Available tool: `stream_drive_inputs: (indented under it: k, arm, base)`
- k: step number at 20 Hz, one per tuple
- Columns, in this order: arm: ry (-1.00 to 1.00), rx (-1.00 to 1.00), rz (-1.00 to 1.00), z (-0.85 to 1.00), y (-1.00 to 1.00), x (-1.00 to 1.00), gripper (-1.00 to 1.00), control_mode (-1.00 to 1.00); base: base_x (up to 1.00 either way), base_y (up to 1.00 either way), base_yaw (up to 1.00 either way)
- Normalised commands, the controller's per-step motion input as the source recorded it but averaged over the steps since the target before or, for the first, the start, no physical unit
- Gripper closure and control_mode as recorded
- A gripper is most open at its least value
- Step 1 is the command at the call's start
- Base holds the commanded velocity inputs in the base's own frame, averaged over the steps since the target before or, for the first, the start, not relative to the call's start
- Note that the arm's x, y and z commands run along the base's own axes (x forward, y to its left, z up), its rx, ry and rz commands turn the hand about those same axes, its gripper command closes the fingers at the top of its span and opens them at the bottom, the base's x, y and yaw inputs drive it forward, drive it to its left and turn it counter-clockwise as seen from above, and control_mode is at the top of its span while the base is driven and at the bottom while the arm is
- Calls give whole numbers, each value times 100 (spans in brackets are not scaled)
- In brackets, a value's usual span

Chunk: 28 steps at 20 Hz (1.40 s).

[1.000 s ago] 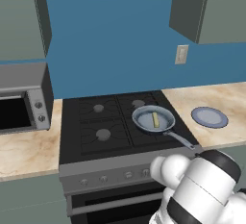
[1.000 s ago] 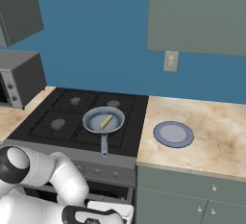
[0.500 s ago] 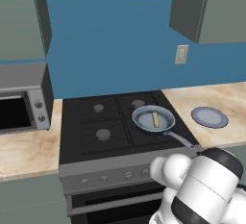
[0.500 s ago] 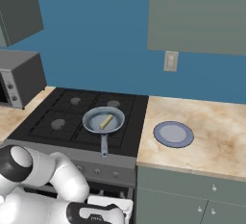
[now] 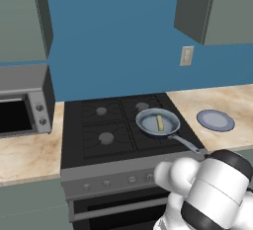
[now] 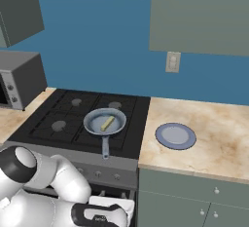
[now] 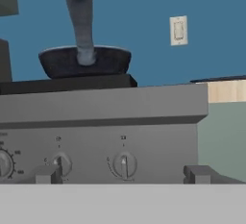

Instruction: Pick up the butter stick and place it in the pan. Then turn on the burner for the pan.

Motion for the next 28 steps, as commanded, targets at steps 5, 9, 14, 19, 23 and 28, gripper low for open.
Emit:
stream_drive_inputs:
  k: [5,9,14,19,23,28]
  arm:
    - [0,0,0,0,5,18,-100,-100]
    - [0,0,0,0,11,19,-100,-100]
    - [0,0,0,0,11,22,-100,-100]
    - [0,0,0,0,9,21,-100,-100]
    - [0,0,0,0,9,17,-100,-100]
    - [0,0,0,0,4,15,-100,-100]
  base:
    - [0,0,0]
    - [0,0,0]
    - [0,0,0]
    - [0,0,0]
    - [0,0,0]
    - [0,0,0]
